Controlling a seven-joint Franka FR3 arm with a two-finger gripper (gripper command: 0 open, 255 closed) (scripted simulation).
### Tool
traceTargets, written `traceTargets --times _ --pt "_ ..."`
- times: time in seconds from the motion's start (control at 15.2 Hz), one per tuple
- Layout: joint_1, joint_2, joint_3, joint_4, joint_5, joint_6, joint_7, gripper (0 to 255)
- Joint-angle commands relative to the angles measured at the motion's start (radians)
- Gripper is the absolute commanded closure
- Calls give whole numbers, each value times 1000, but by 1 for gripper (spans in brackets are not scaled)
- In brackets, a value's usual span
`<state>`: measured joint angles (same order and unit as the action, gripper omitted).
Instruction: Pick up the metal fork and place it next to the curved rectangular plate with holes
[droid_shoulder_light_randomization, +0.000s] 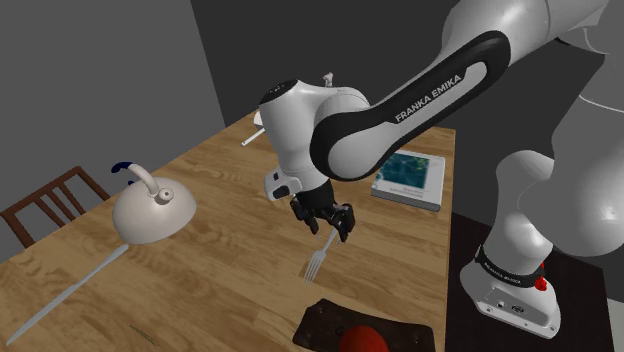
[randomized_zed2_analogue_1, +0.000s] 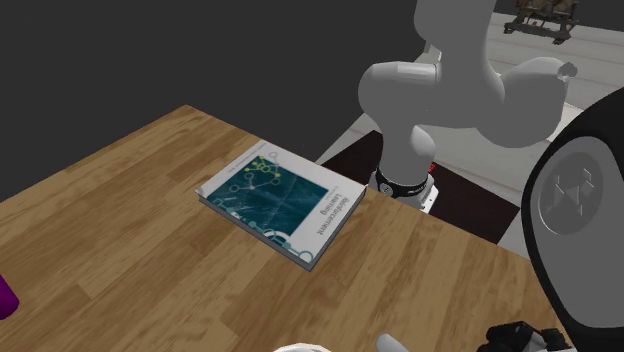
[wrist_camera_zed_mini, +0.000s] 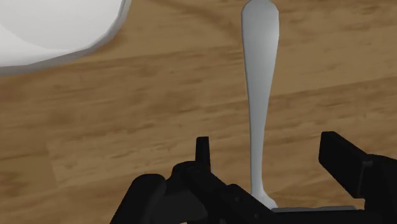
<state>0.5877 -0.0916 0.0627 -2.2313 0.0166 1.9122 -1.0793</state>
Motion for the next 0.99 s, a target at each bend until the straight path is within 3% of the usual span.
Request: traceTargets --times 0.0,0.2,0.46,0.92 --pt "0 0 0 0 0 0 0 0" --pt "0 0 0 0 0 0 0 0" --pt "-1 -10 -1 118 -1 -128 0 0" --pt "-1 -10 -1 118 -1 -128 0 0"
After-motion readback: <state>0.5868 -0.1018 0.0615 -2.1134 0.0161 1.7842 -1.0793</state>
